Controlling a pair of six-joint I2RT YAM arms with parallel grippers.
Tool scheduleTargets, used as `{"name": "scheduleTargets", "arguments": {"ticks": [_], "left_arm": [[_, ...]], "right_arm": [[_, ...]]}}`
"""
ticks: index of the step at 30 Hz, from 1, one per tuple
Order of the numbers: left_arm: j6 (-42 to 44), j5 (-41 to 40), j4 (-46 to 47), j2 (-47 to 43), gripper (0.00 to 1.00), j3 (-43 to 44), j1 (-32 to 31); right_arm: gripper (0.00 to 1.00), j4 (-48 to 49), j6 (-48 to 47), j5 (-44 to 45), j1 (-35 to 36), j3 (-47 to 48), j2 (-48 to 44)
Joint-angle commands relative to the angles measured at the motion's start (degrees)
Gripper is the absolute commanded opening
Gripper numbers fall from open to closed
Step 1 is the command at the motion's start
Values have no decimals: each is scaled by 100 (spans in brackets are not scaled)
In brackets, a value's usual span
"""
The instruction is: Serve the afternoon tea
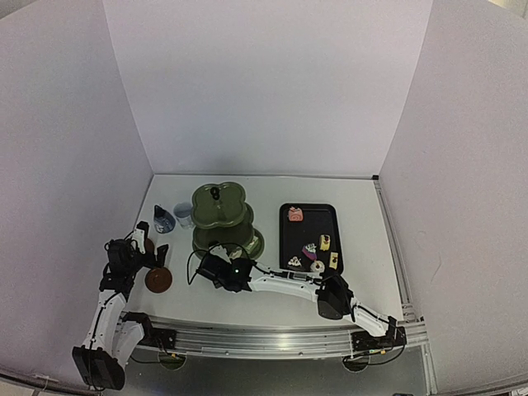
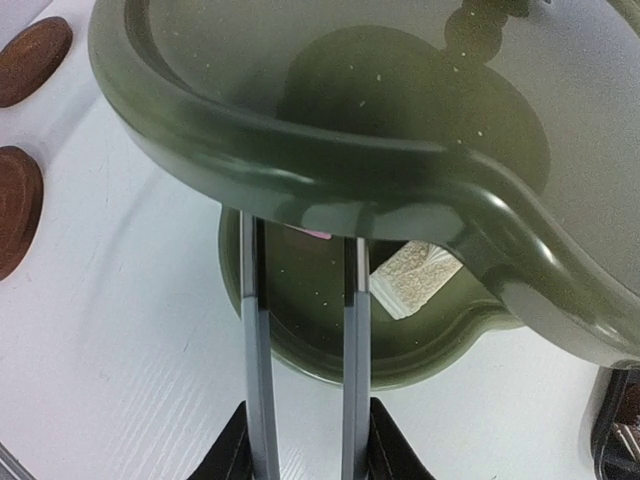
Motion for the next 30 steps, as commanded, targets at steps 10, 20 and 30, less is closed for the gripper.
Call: {"name": "scheduleTargets", "arguments": {"ticks": [10,20,30], "left_arm": [[62,125,61,-85,100,155,-30],[76,133,71,-70,100,154,-24],[86,133,67,-61,100,162,-27]], "right_arm": [[31,299,22,-132,-62,133,29],[31,588,-378,-373,81,-194,-340],[30,749,-972,-1347,180,-666,-776]]}}
